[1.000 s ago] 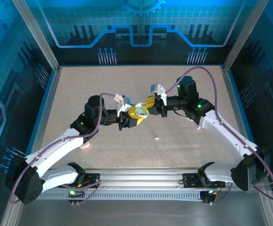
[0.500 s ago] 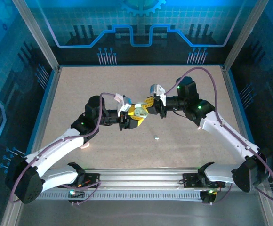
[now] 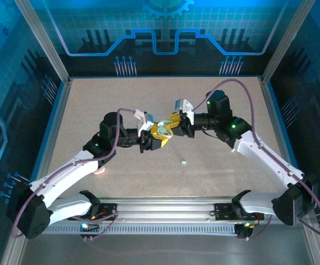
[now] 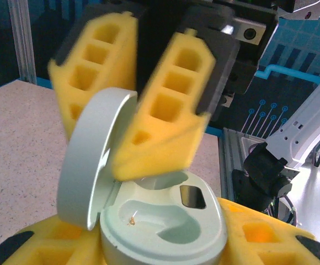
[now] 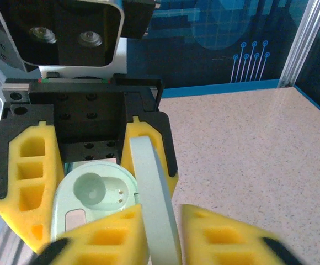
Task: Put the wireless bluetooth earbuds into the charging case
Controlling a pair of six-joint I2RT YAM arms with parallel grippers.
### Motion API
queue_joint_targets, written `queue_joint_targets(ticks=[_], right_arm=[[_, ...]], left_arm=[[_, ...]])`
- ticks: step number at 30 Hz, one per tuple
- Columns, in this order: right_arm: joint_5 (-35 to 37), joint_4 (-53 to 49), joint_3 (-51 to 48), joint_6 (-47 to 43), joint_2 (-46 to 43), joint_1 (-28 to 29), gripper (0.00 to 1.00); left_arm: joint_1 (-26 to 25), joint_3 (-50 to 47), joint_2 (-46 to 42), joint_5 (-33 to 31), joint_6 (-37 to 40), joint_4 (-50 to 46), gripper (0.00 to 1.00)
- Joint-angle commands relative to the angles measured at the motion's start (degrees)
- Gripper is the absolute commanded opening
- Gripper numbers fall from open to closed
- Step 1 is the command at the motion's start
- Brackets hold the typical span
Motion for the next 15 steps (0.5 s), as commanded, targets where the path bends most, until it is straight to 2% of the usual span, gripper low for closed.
queue_joint_targets(ticks=[1,5,7,9,14,15], right_arm=[[0.87,-0.67,2.45,4.96,-2.05,-0.79,0.39],[-1.26,-1.68,4.16,12.92,-4.23,-3.71,0.53],[0.16,-2.51,4.89,18.56,-6.13,-5.37,0.59],[2.69,-3.98,5.02,22.55,-8.39,-7.2,0.59],[23.57,-10.86,1.37,35.88,-14.35,-12.03,0.65],[27.62,-13.91,0.64,37.91,-14.8,-13.48,0.63]], left_arm=[[-0.34,-0.26,-0.75,-0.93,1.1,1.78,0.34],[-0.34,-1.81,-1.06,-3.97,0.53,4.16,0.34],[-0.32,-2.85,-1.06,-5.81,-0.06,6.06,0.33],[-0.27,-3.87,-1.05,-7.39,-0.59,8.16,0.33],[-0.3,-5.93,-1.3,-10.71,-1.88,12.62,0.33],[-0.27,-6.34,-1.43,-11.33,-2.11,13.53,0.32]])
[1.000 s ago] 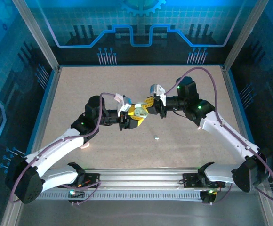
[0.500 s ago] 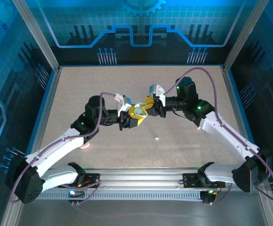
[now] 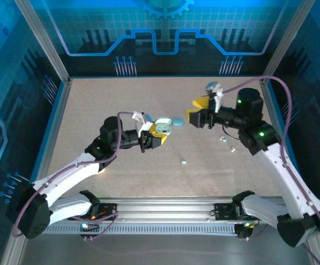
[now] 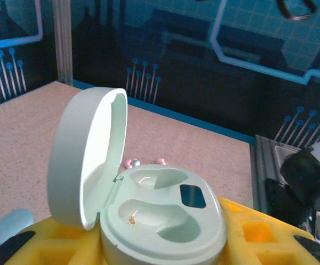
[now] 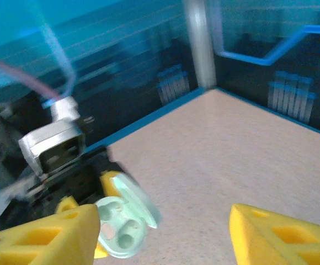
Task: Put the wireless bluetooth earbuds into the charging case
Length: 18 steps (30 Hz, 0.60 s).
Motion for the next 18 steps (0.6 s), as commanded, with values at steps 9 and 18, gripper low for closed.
queue_joint_targets(ticks=[9,18], right_arm=[[9.94,-22.63,-10.19,17.74,8.83,-10.64,0.49],[21.56,-32.44,-4.97,11.85,28.25,1.76,0.42]], left_arm=[[-0.28,-2.94,-3.69,-5.13,-1.93,7.99,0.32],[-0.29,-4.33,-8.18,-8.51,-1.49,7.01,0.32]])
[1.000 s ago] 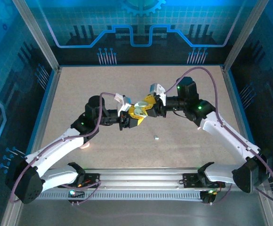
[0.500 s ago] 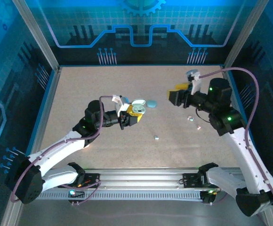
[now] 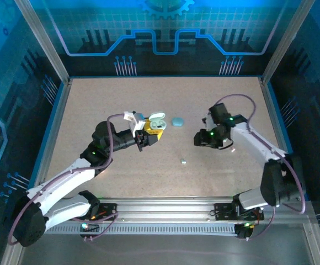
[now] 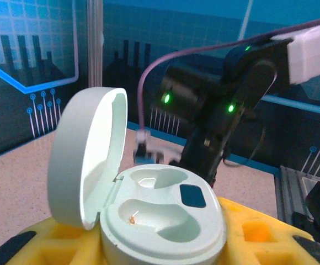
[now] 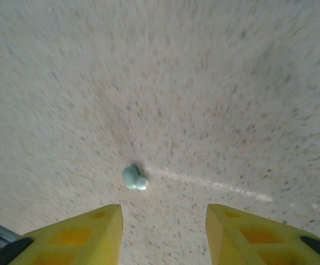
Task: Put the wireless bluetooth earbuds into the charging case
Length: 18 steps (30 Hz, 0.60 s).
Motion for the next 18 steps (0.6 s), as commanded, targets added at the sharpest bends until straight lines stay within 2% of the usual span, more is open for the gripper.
queue_joint_targets(ticks=[1,9,18], right_arm=[[3.22,-5.5,3.19,-2.3,4.36,3.55,0.41],[5.05,-7.23,7.79,-4.5,13.91,11.27,0.39],[5.42,-7.25,12.28,-4.39,21.46,15.78,0.39]], left_arm=[[-0.25,-1.76,-3.22,-3.06,-0.13,1.54,0.32],[-0.29,-2.94,-8.14,-7.2,2.04,-1.4,0.33],[-0.25,-2.71,-8.97,-6.91,1.98,-2.22,0.33]])
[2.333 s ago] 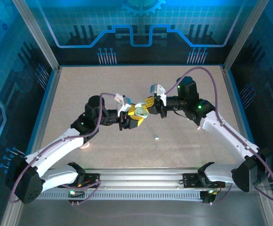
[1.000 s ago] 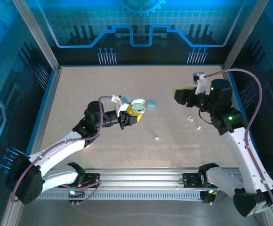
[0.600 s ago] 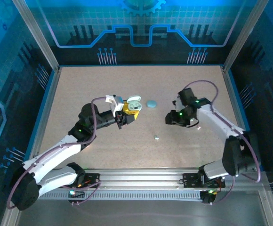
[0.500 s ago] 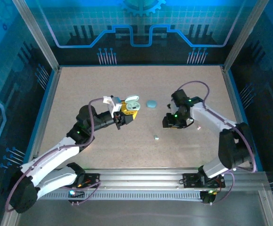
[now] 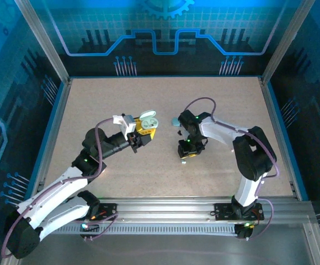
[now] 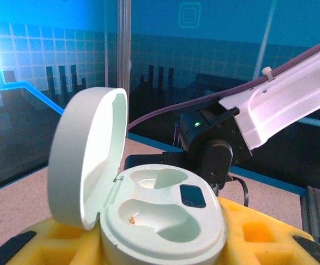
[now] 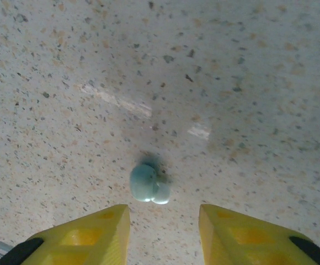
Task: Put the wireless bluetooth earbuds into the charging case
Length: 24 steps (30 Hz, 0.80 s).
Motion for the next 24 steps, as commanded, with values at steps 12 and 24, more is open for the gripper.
queue_joint_targets(ticks=[12,24], right_arm=[[2.13,-3.16,5.34,-1.65,7.73,4.01,0.35],[2.93,-4.0,5.93,-1.9,9.05,4.51,0.29]], left_arm=[[-0.25,-0.1,-0.89,-0.77,1.45,-1.29,0.34],[-0.24,-0.18,-0.99,-0.82,1.44,-1.83,0.34]])
